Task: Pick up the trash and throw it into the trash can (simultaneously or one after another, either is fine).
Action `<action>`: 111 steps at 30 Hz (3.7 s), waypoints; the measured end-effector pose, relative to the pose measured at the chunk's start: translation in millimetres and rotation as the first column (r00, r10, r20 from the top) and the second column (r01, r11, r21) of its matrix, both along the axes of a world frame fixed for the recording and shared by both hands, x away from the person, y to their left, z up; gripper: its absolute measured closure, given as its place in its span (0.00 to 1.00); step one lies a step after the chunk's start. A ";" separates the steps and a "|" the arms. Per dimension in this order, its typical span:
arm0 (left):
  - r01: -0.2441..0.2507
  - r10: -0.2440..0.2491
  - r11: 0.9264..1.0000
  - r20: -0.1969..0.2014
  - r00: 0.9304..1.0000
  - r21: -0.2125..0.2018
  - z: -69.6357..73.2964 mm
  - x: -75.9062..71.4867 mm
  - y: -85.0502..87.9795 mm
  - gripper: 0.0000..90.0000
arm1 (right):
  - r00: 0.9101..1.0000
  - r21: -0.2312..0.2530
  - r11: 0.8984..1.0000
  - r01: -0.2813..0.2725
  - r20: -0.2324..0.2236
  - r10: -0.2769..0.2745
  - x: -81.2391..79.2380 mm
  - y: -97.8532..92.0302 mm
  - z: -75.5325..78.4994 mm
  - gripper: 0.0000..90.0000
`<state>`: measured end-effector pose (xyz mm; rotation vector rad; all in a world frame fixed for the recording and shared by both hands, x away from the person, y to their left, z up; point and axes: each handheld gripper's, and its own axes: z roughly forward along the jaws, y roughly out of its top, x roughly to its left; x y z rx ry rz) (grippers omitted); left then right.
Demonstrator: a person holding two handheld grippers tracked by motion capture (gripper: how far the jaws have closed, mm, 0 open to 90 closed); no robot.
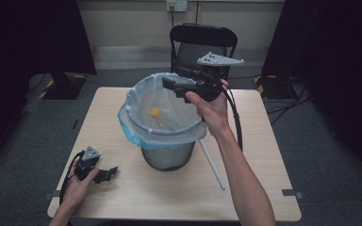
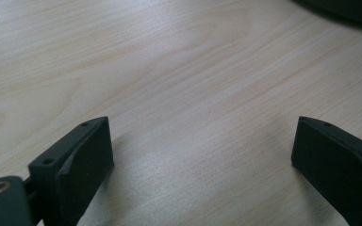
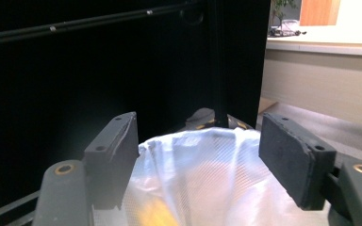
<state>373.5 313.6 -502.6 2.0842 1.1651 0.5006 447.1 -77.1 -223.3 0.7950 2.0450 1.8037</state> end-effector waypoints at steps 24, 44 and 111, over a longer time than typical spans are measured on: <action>0.004 -0.004 1.000 -0.002 1.000 0.005 -0.1 0.1 -0.2 0.05 | 0.998 -0.021 0.998 0.056 -0.009 -0.056 -1.5 -36.7 -9.5 0.38; 0.004 -0.004 1.000 -0.002 1.000 0.005 -0.1 0.1 -0.2 0.05 | 0.983 -0.039 0.984 0.176 -0.040 -0.177 -10.0 -90.0 -32.8 0.29; 0.004 -0.004 1.000 -0.002 1.000 0.005 -0.1 0.1 -0.2 0.05 | 0.881 -0.551 0.818 0.166 -0.289 -0.374 -81.6 -137.8 -261.7 0.81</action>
